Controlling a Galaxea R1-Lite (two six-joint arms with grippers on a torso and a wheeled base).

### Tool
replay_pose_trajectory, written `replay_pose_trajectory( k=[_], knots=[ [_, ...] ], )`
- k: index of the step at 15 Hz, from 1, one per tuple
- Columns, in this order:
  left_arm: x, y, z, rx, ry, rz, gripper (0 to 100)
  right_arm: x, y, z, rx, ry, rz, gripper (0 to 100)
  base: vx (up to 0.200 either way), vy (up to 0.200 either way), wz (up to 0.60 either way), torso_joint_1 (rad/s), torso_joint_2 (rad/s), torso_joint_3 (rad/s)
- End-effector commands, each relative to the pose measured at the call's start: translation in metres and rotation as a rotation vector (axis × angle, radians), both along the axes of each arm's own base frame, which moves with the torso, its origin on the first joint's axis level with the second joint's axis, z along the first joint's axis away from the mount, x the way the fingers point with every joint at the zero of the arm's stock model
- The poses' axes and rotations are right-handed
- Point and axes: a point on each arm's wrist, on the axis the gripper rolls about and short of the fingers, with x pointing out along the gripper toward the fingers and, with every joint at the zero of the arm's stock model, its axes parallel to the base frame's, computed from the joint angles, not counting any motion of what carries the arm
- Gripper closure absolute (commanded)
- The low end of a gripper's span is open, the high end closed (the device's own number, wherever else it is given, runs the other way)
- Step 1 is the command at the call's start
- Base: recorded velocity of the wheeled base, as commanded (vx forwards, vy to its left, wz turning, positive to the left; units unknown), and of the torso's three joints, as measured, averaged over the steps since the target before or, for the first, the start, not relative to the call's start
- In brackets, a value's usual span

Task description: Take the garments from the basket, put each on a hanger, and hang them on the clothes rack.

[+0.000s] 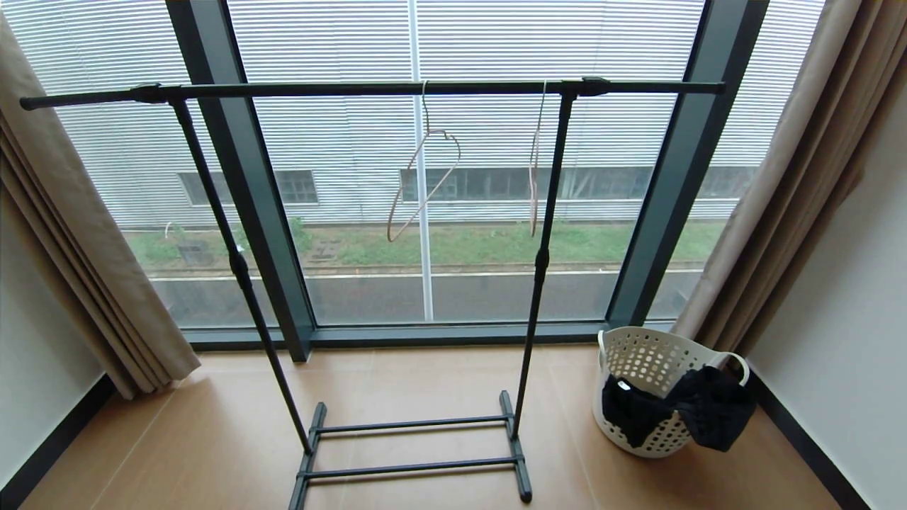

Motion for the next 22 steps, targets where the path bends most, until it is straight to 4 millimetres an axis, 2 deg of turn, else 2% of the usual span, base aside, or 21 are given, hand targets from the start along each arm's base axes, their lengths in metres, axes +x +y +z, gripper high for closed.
replay_pose_trajectory(
  k=[1,14,18,22],
  knots=[
    [0.0001,0.0000,0.0000,-0.001,0.001,-0.001,0,-0.0001,0.0000,0.0002,0.000,0.000,0.000,0,0.000,0.000,0.00,-0.178,0.39,0.207],
    [0.0001,0.0000,0.0000,-0.002,0.001,-0.003,0,0.0000,0.0000,-0.0002,0.000,0.001,0.000,0,0.000,0.000,0.00,-0.209,0.48,0.274],
    [0.0001,-0.0001,0.0000,-0.002,0.001,-0.001,0,0.0000,0.0000,-0.0002,0.001,0.001,0.000,0,0.000,0.000,0.00,-0.044,0.11,0.065],
    [0.0001,0.0000,0.0000,-0.002,0.001,-0.003,0,0.0000,0.0000,-0.0002,0.001,0.001,0.000,0,0.000,0.000,-0.60,-0.004,0.01,0.012]
  ],
)
